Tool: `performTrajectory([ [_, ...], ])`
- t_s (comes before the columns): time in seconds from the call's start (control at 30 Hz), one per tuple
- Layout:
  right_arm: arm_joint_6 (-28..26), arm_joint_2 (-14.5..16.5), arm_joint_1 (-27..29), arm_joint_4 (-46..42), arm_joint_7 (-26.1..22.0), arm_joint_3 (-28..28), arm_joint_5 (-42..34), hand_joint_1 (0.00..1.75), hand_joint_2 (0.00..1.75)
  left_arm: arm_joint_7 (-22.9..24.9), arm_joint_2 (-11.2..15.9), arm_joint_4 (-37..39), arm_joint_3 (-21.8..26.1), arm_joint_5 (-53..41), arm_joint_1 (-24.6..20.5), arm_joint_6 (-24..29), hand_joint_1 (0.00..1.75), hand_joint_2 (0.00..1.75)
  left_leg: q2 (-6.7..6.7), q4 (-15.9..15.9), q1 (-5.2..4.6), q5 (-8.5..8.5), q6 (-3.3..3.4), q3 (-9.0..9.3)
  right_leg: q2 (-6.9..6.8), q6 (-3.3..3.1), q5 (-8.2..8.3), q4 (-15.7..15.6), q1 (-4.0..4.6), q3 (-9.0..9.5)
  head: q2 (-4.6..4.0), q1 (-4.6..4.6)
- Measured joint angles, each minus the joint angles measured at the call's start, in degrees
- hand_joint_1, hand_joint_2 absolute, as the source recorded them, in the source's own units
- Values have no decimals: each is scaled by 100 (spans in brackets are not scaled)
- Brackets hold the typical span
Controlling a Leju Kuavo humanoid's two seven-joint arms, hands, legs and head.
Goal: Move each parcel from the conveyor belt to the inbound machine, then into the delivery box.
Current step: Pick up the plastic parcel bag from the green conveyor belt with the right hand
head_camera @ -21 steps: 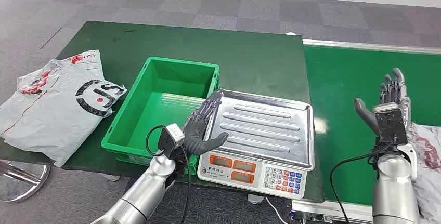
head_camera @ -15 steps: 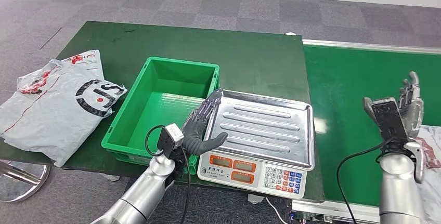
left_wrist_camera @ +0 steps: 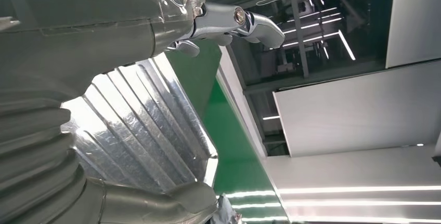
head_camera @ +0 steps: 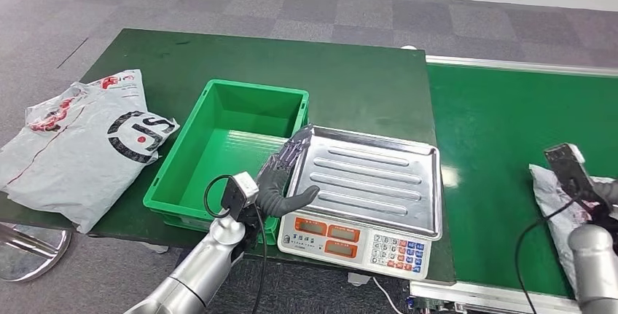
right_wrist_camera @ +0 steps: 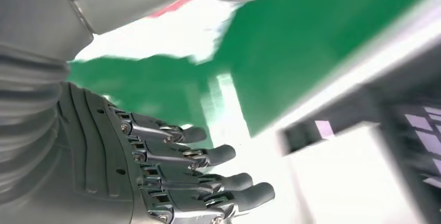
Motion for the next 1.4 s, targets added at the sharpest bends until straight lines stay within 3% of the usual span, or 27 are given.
performTrajectory([
  [0.3,170,-583,-25,841,347,-6,237,0,175,0,-31,147,-1,0,-86,-17,0,175,14,0,1,-6,6,4,12,0,0,0,2,-9,0,0],
  [0.4,729,-814,-26,1220,699,-11,373,0,175,0,-43,204,-1,0,-116,-51,0,175,8,0,1,-6,6,1,5,0,-2,0,2,-9,0,0],
  [0.53,1256,-1041,94,1624,811,-13,495,0,175,0,-67,281,-1,2,-183,-68,0,175,10,0,0,-8,8,-2,7,3,-4,0,0,-8,0,1],
  [0.77,2195,-1134,431,1958,1078,-13,849,0,175,0,-107,396,-1,4,-303,-102,0,175,13,0,0,-13,11,1,10,5,-7,0,0,-10,0,1],
  [0.97,3489,-1263,748,2040,658,-5,866,0,175,0,-113,492,-1,31,-407,-104,0,175,4,0,2,-13,12,4,3,9,-13,0,3,0,0,0],
  [1.0,3619,-1273,768,2034,630,1,886,9,175,0,-113,506,-1,35,-424,-99,0,175,4,0,3,-13,12,6,3,9,-13,-1,3,2,0,0],
  [1.1,3884,-1299,777,2001,594,55,947,140,175,0,-112,535,-1,52,-459,-63,0,175,3,0,3,-15,14,12,1,11,-16,-1,4,11,0,-1],
  [1.13,3923,-1308,772,1984,576,79,959,175,175,0,-112,540,-1,61,-463,-44,0,175,2,0,3,-15,15,13,0,12,-17,-1,4,14,0,-1],
  [1.3,3823,-1301,663,1898,456,194,977,175,175,0,-108,541,-1,79,-464,48,0,175,7,0,3,-16,16,15,3,15,-17,-1,4,22,0,1],
  [1.4,3494,-1225,606,1855,318,203,907,175,175,0,-99,536,-1,81,-461,66,0,175,13,0,2,-17,16,13,7,14,-14,-1,3,22,0,1],
])
